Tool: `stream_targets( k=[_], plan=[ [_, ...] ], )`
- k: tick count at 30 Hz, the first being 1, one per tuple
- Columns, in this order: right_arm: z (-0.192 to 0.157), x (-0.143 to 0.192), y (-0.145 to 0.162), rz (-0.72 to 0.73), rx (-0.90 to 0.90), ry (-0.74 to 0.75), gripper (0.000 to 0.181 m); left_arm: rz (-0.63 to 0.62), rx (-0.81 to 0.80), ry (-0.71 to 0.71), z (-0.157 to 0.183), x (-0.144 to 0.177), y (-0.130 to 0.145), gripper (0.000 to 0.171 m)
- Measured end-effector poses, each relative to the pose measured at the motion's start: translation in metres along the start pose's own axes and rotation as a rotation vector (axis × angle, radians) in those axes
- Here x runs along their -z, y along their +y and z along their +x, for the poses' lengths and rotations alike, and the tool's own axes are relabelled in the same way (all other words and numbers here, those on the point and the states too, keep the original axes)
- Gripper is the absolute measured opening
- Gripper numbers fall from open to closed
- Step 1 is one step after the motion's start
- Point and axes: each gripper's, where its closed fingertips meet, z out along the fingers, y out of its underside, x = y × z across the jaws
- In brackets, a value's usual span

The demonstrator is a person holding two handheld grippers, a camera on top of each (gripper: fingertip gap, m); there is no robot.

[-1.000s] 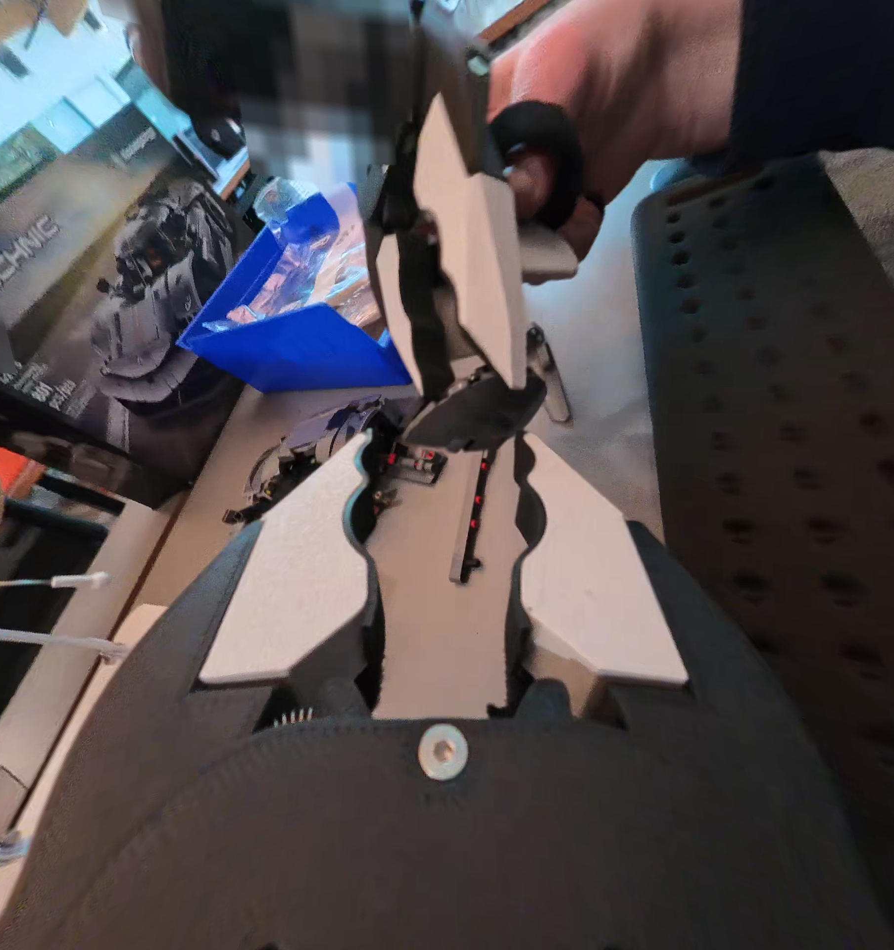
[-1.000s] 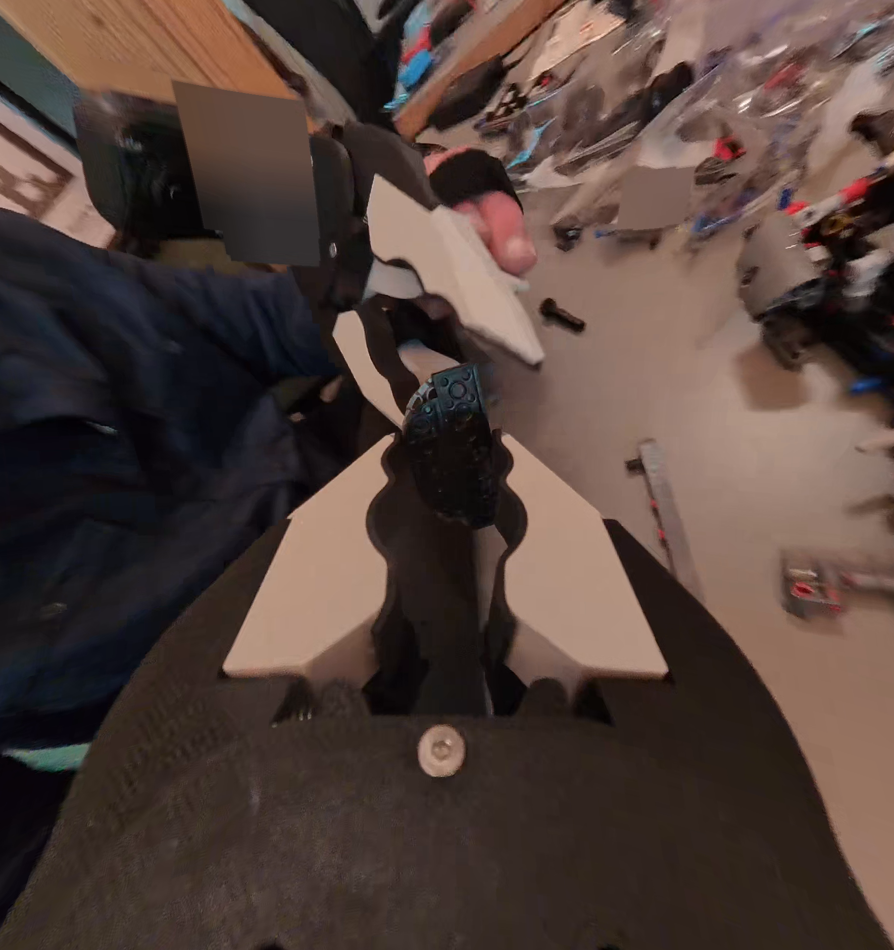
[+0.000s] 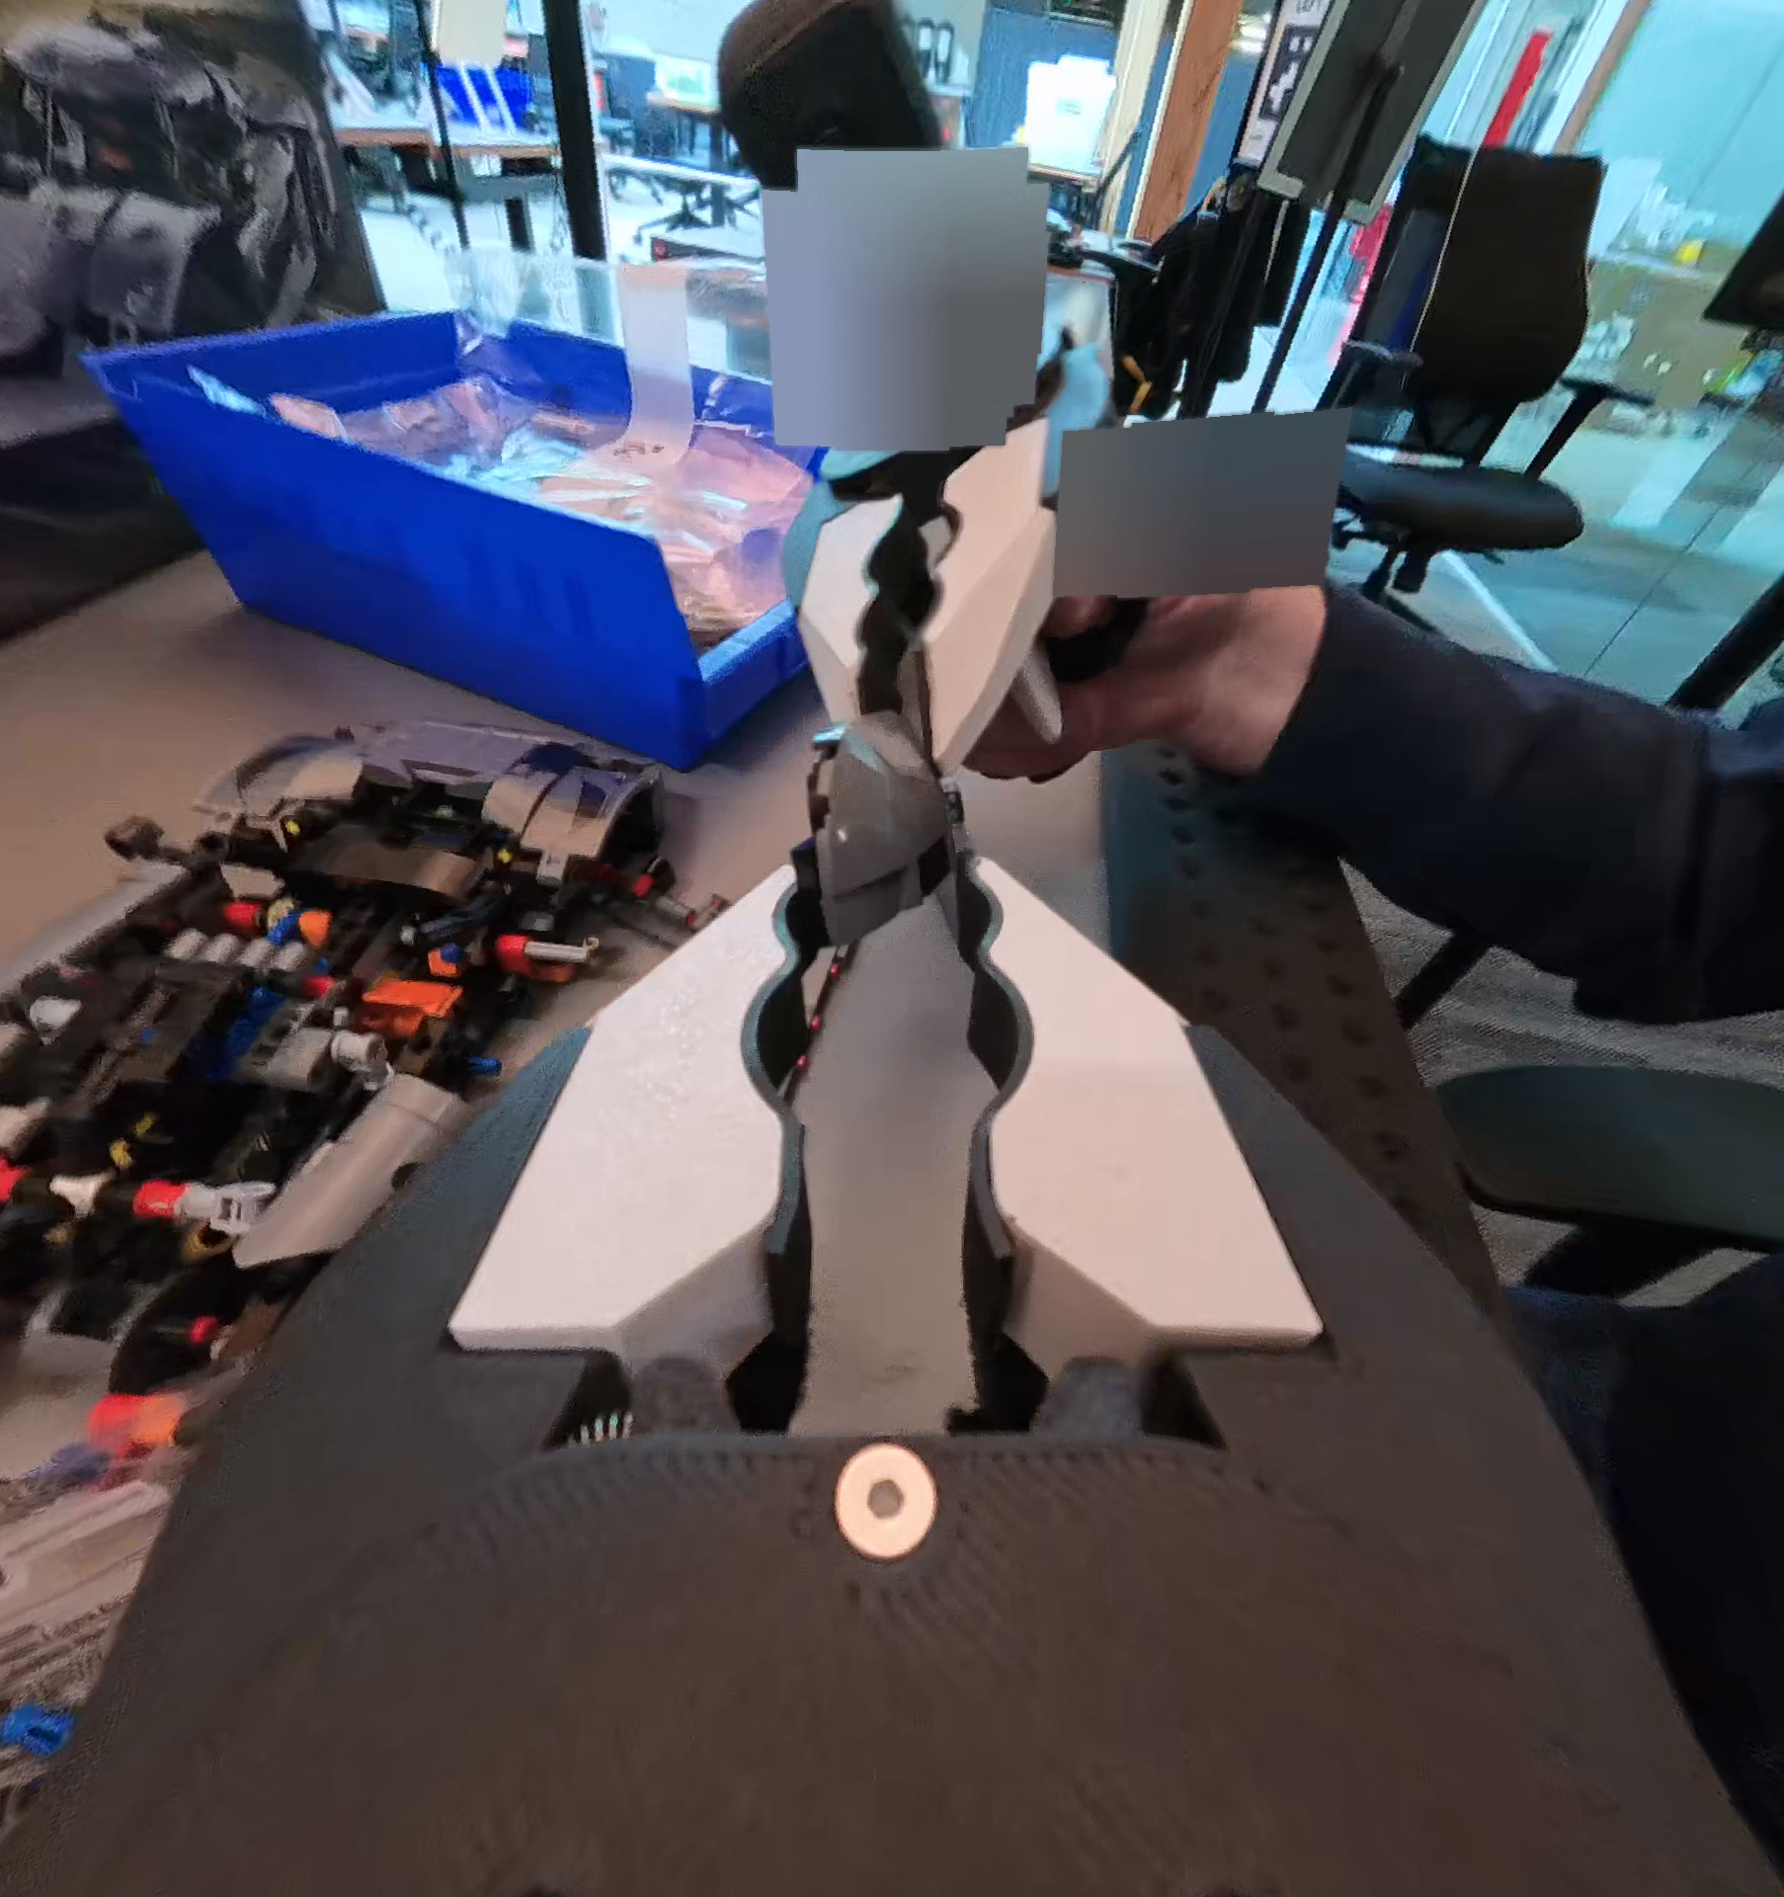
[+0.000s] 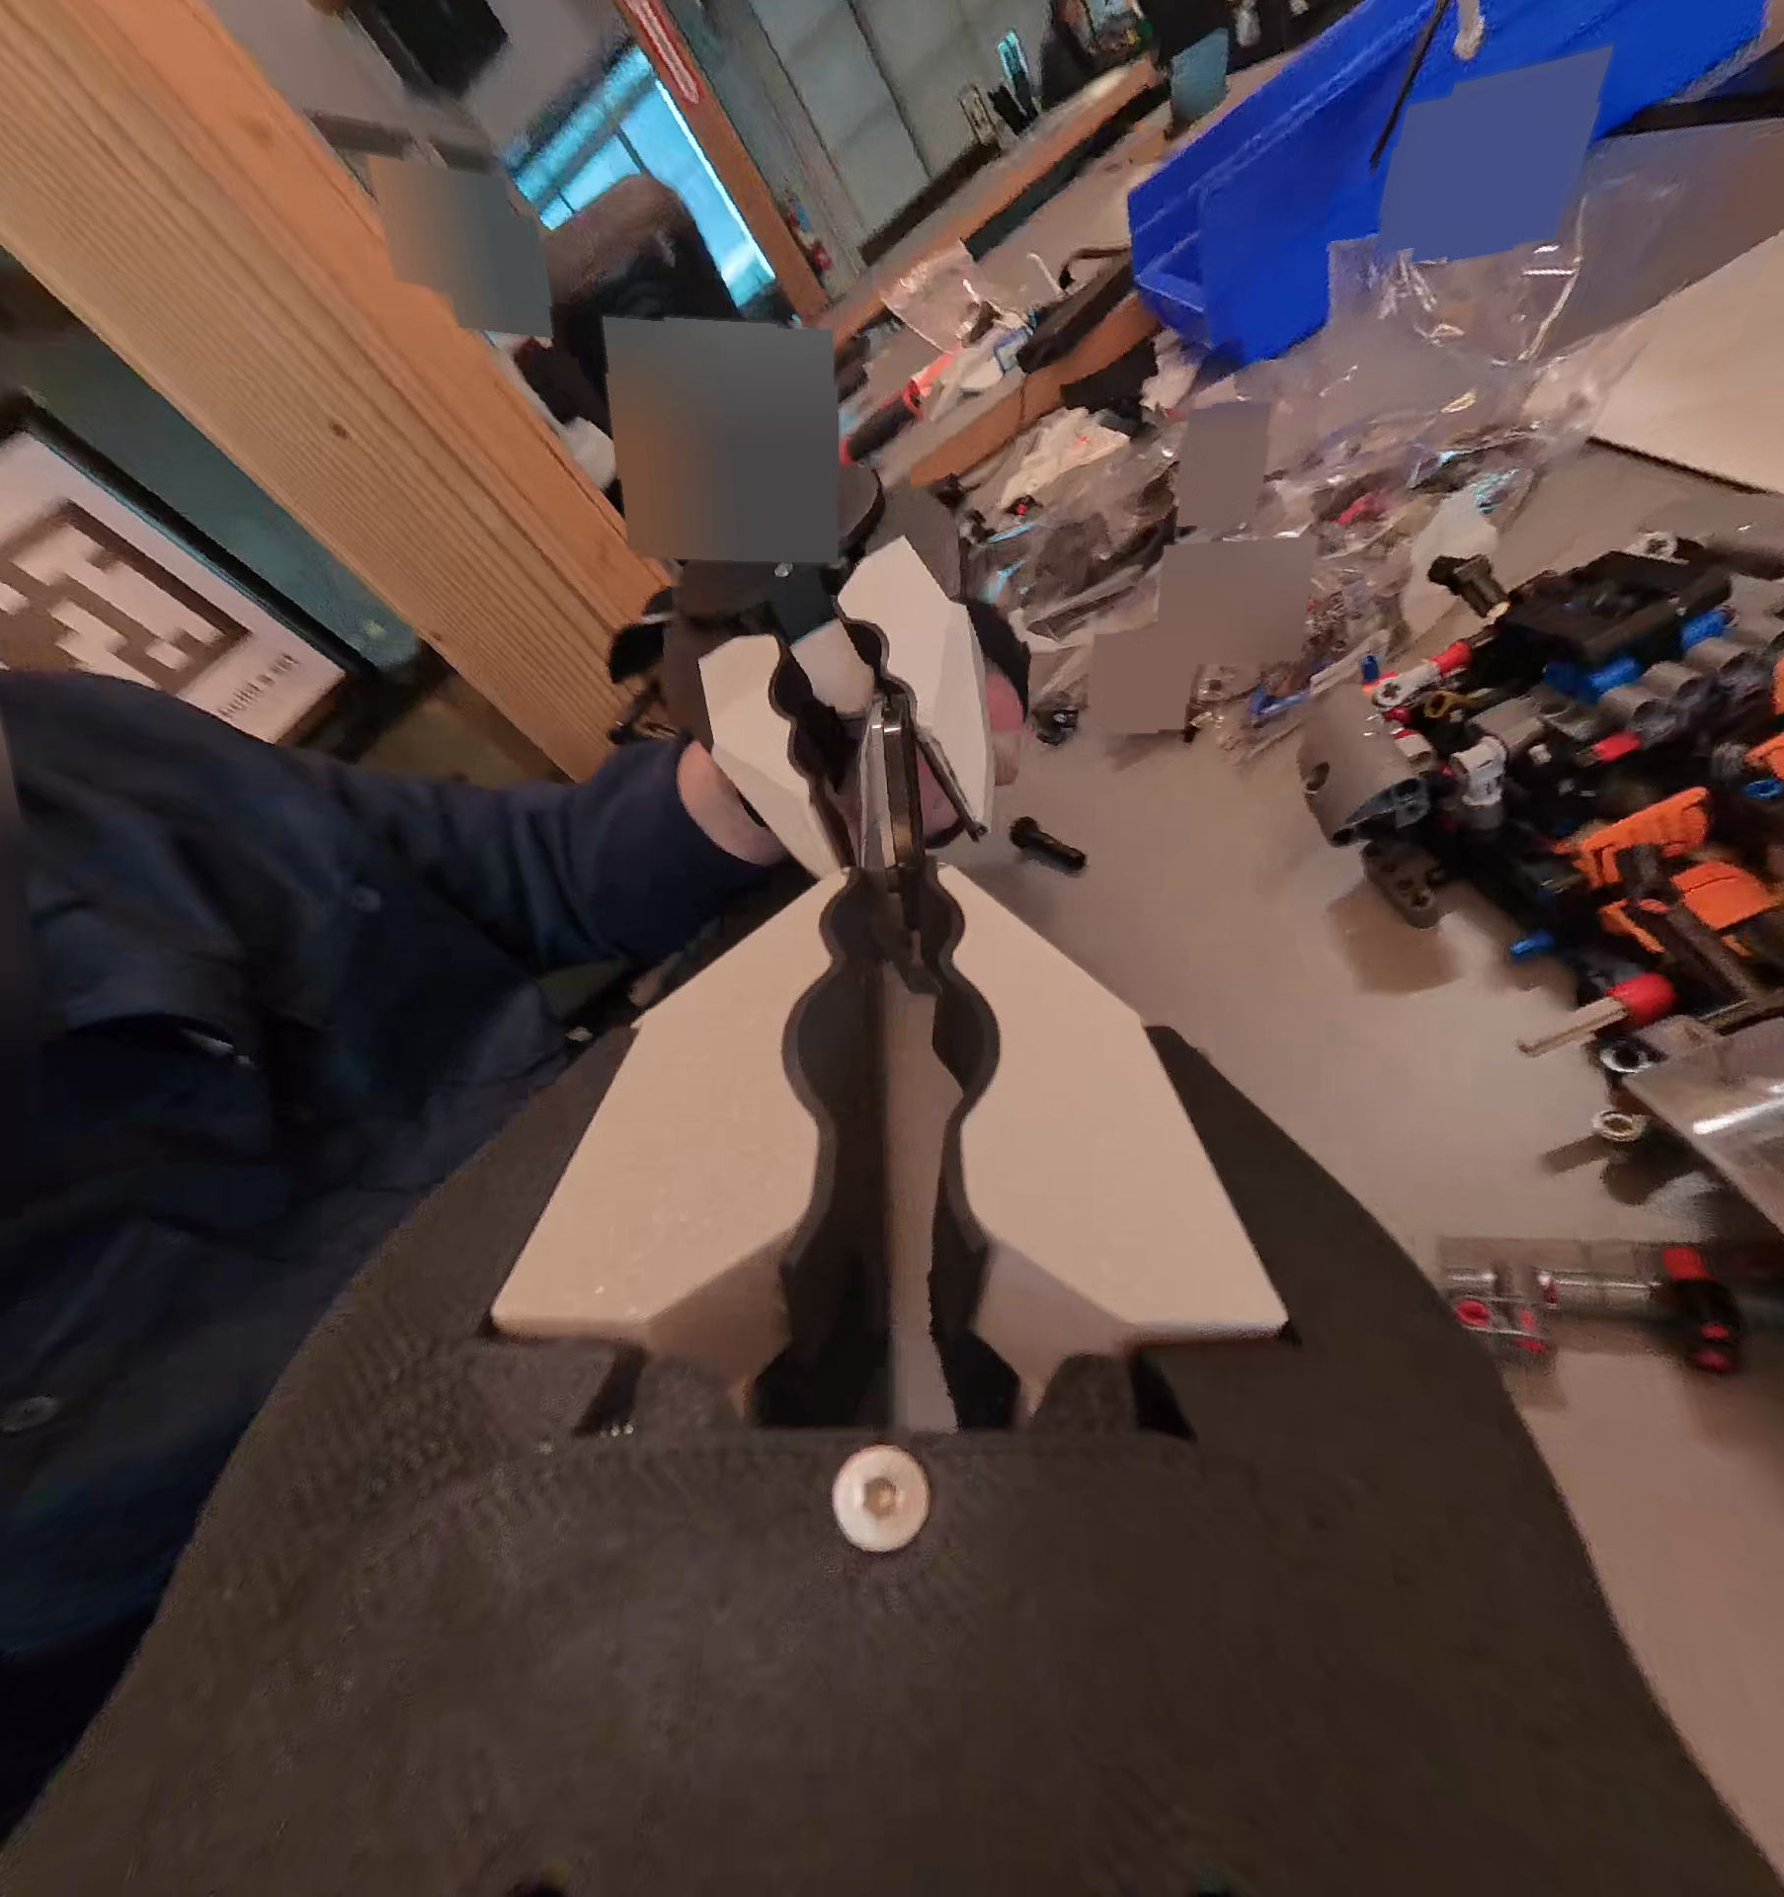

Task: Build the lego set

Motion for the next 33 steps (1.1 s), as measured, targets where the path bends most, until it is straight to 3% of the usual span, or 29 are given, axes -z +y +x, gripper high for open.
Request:
stream_targets(
  k=[2, 4, 6, 8, 9, 12, 16, 18, 20, 23, 26, 30, 33],
  plan=[
    [0.002, 0.001, 0.005, -0.024, -0.008, 0.002, 0.007, -0.013, -0.014, 0.009, 0.003, -0.002, 0.001, 0.024],
    [0.003, 0.0, 0.005, -0.034, 0.036, 0.036, 0.008, -0.008, 0.056, 0.06, 0.005, -0.001, 0.002, 0.011],
    [0.002, -0.003, 0.002, -0.033, 0.124, 0.089, 0.009, 0.029, 0.124, 0.114, 0.007, 0.003, -0.002, 0.01],
    [0.011, -0.003, -0.007, -0.019, 0.321, 0.261, 0.012, 0.03, 0.187, 0.104, 0.0, 0.004, -0.001, 0.01],
    [0.014, -0.001, -0.015, -0.004, 0.468, 0.383, 0.024, 0.037, 0.228, 0.115, -0.001, 0.005, -0.001, 0.01],
    [0.004, -0.003, -0.024, -0.054, 0.868, 0.63, 0.03, 0.06, 0.33, 0.156, -0.004, 0.007, -0.002, 0.01],
    [0.019, -0.018, -0.005, -0.235, 1.046, 0.759, 0.054, 0.083, 0.434, 0.209, -0.005, 0.008, -0.002, 0.01],
    [0.026, -0.018, -0.004, -0.304, 1.134, 0.844, 0.052, 0.111, 0.512, 0.276, 0.0, 0.01, -0.006, 0.01],
    [0.024, -0.02, -0.005, -0.321, 1.188, 0.882, 0.034, 0.106, 0.546, 0.289, 0.0, 0.01, -0.004, 0.01],
    [0.023, -0.021, -0.006, -0.269, 1.091, 0.829, 0.034, 0.139, 0.596, 0.329, -0.001, 0.012, -0.008, 0.01],
    [0.024, -0.019, -0.003, -0.184, 0.837, 0.674, 0.033, 0.151, 0.529, 0.264, -0.006, 0.014, -0.011, 0.016],
    [0.019, -0.01, -0.003, -0.069, 0.554, 0.451, 0.034, 0.126, 0.308, 0.084, -0.017, 0.019, -0.014, 0.034],
    [0.016, -0.011, 0.001, -0.047, 0.438, 0.343, 0.034, 0.091, 0.125, 0.014, -0.011, 0.015, -0.014, 0.035]
  ],
)
